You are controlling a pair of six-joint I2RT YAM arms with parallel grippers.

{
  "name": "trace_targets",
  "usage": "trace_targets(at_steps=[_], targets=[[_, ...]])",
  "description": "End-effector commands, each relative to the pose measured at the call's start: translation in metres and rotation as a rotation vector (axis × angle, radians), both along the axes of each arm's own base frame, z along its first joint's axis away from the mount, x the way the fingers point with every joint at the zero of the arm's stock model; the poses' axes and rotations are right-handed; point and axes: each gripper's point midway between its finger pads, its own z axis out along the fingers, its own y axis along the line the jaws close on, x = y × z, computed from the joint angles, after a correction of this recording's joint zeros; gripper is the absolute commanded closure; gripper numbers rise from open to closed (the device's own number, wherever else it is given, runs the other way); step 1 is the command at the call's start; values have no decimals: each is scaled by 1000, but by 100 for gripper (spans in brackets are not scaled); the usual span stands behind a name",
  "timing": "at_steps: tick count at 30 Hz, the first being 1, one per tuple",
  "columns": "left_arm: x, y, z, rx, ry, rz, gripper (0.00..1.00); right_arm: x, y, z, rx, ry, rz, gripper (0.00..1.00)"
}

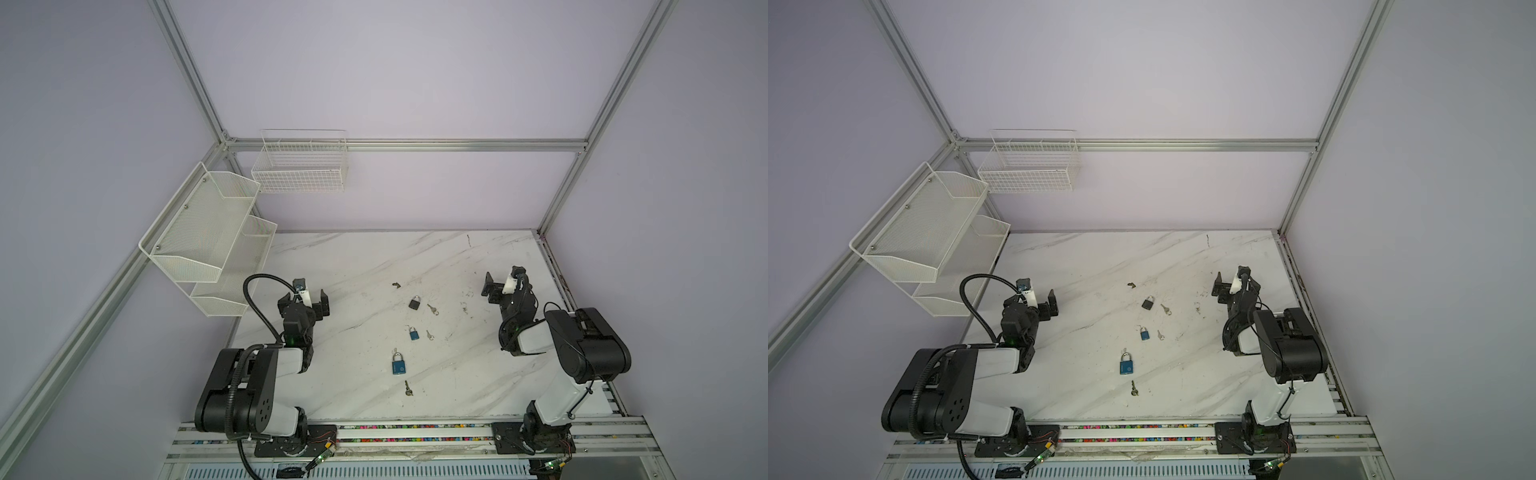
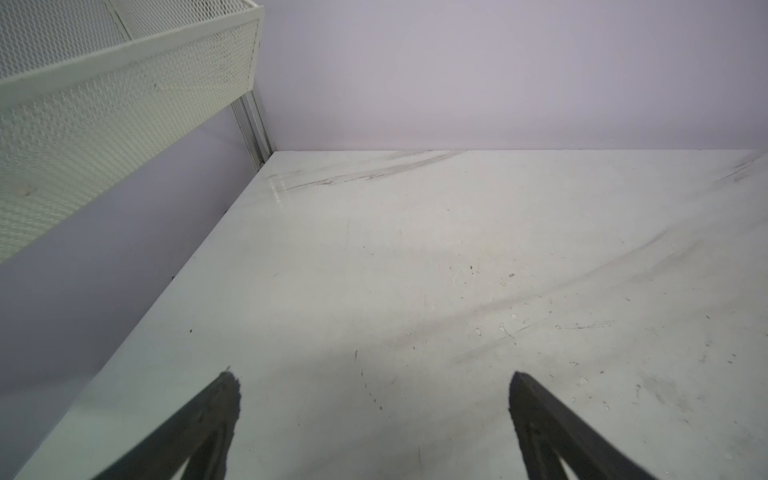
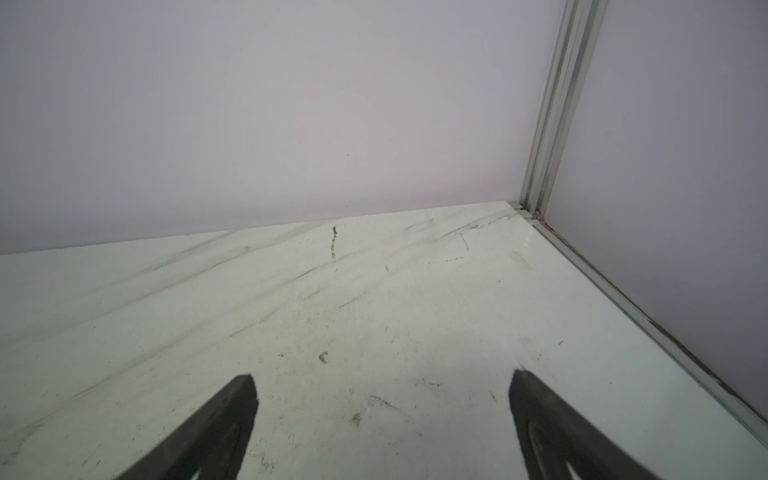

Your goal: Unlock with the key

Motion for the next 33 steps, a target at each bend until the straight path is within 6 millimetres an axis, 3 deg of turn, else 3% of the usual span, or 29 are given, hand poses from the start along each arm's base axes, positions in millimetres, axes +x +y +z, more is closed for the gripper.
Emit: trace_targets(at_steps=[1,6,10,12,16,21,25,33], targets=[[1,-3,28,-1,-49,-26,0,-3,-5,23,-6,-38,-23,2],[-9,-7,52,-63,-83,-38,0,-5,-8,44,45,-24,-44,2],[-18,-8,77,-181,-120,-24,0,-6,-6,63,196,-17,-38,3],[-22,-8,89,-266,-122,-6,0,-2,-6,60,319,51,-65,2],[-31,-5,98,-408,-119,44,0,0,-13,34,558,183,-190,3],[-45,0,91,-578,-133,123,0,-1,11,26,584,263,-60,2],[-47,-15,91,-633,-93,50,0,-3,21,19,576,332,-25,2],[-45,-66,87,-765,24,-176,0,-12,61,8,477,464,86,2]])
